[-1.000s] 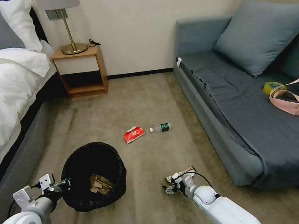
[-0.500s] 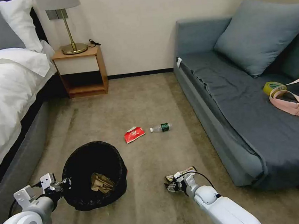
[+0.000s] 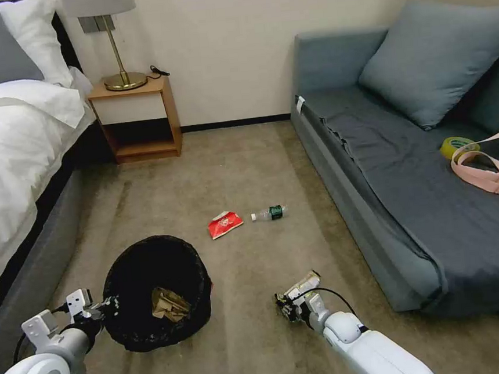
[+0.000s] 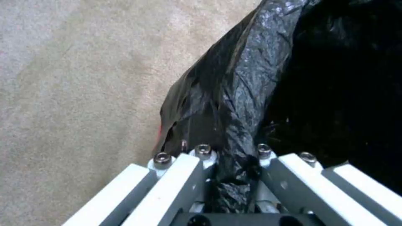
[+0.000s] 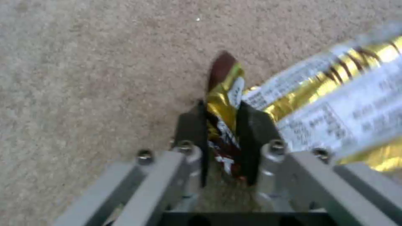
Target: Pick up the trash bin, then pick up the garbage on the floor and place it into the trash bin.
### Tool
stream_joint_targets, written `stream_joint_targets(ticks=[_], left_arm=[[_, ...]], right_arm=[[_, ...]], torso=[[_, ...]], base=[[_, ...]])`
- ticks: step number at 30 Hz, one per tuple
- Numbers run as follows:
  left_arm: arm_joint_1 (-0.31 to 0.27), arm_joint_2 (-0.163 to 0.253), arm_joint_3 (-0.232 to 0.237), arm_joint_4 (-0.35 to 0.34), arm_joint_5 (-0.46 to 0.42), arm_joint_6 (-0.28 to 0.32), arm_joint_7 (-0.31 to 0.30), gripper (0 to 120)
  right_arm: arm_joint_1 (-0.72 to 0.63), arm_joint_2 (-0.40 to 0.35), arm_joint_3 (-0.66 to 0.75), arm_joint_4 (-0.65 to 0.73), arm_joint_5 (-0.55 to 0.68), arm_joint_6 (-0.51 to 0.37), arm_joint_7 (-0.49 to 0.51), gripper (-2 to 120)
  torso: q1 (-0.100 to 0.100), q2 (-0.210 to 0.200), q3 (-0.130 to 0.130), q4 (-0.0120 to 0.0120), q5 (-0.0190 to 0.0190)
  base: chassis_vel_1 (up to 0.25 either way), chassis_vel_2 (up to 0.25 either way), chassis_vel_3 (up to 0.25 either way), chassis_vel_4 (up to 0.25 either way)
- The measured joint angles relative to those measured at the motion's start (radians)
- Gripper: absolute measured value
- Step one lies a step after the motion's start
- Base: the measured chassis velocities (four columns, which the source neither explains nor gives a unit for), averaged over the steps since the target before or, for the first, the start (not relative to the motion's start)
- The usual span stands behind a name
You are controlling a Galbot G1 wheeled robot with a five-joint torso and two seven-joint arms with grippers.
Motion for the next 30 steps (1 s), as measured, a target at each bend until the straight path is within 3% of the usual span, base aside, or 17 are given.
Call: stream_joint_targets(ticks=[1, 4, 11, 21, 25, 27, 30], left_arm=[[0.0, 0.0, 0.0, 0.0, 0.0, 0.0, 0.0, 2], [0.001, -0.001, -0.001, 0.001, 0.003, -0.002, 0.008, 2], [0.001, -0.002, -0.001, 0.004, 0.01, -0.005, 0.017, 2], [-0.002, 0.0, 0.01, 0.014, 0.022, -0.008, 0.027, 2], [-0.006, -0.002, 0.026, 0.022, 0.042, -0.012, 0.036, 2], [-0.006, -0.003, 0.03, 0.024, 0.046, -0.012, 0.037, 2], [-0.012, -0.008, 0.049, 0.024, 0.057, -0.013, 0.038, 2]], right_arm=[[0.0, 0.0, 0.0, 0.0, 0.0, 0.0, 0.0, 16], [-0.005, -0.005, 0.007, 0.011, 0.005, -0.002, 0.008, 1], [-0.021, -0.025, 0.021, 0.081, 0.038, -0.008, 0.026, 0], [-0.029, -0.202, 0.06, 0.486, 0.234, -0.077, 0.096, 0], [-0.003, -0.303, 0.068, 0.788, 0.377, -0.109, 0.104, 0], [0.003, -0.317, 0.065, 0.84, 0.413, -0.114, 0.103, 0], [0.031, -0.365, 0.024, 1.022, 0.578, -0.132, 0.089, 0]], torso=[[0.0, 0.0, 0.0, 0.0, 0.0], [0.0, 0.0, 0.0, -0.0005, -0.0003], [0.0, 0.0, 0.0, -0.0002, 0.0002], [0.0, 0.0, 0.0, -0.0002, 0.0003], [0.0, 0.0, 0.0, -0.0001, 0.0003], [0.0, 0.0, 0.0, 0.0, 0.0003], [0.0, 0.0, 0.0, -0.0001, 0.0003]], base=[[0.0, 0.0, 0.0, 0.0], [0.0, 0.0, 0.0, 0.0], [0.0, 0.0, 0.0, 0.0], [0.0, 0.0, 0.0, 0.0], [0.0, 0.0, 0.0, 0.0], [0.0, 0.0, 0.0, 0.0], [0.0, 0.0, 0.0, 0.0]])
